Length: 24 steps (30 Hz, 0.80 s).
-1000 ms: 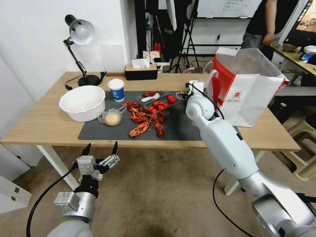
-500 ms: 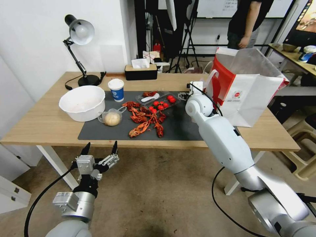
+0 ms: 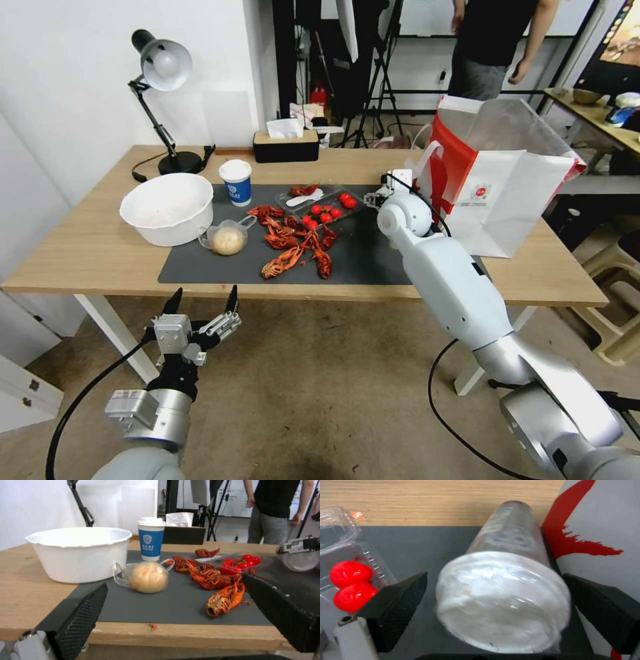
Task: Pick up the trash from the table and place it into the takeout bag.
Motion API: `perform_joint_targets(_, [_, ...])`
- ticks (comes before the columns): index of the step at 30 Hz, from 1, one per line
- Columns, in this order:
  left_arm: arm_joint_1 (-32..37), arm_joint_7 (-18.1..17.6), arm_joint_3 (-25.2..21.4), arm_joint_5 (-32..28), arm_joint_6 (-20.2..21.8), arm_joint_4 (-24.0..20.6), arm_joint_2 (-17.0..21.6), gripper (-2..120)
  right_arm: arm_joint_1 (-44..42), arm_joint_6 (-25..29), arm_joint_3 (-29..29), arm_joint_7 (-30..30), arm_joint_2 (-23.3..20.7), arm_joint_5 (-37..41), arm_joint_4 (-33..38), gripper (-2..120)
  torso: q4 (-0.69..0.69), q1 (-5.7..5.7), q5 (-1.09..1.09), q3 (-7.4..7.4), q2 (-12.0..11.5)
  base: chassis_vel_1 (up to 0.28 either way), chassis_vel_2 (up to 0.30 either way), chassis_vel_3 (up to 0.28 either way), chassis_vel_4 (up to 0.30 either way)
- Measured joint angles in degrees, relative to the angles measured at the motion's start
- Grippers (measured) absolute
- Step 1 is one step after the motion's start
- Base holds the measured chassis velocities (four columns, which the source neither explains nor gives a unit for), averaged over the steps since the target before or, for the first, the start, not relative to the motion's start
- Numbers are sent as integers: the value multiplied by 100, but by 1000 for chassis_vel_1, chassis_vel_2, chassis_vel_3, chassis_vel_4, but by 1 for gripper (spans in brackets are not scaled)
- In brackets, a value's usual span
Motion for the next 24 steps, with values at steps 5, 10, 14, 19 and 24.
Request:
perform_joint_targets(5, [3, 0, 9, 7, -3, -4, 3, 100, -6, 8, 21, 4, 1, -1, -29, 100, 0, 0, -1, 0, 0, 0, 0, 0, 0])
perform_joint_targets(10, [4, 0, 19, 10, -4, -9, 6, 100, -10, 24, 44, 15, 1, -1, -68, 100, -1, 0, -1, 0, 0, 0, 0, 0, 0])
perform_joint_targets(14, [4, -1, 21, 12, -8, -10, 10, 100, -11, 32, 51, 13, 2, -1, -90, 100, -1, 0, -1, 0, 0, 0, 0, 0, 0])
perform_joint_targets(19, [3, -6, 18, 12, -15, -16, 11, 100, -6, 50, 68, 22, 22, 11, -126, 93, 0, 0, -1, 0, 0, 0, 0, 0, 0])
perform_joint_targets(24, [4, -7, 19, 21, -32, -16, 1, 100, -21, 76, 97, 80, 49, 104, -133, 80, 0, 0, -1, 0, 0, 0, 0, 0, 0])
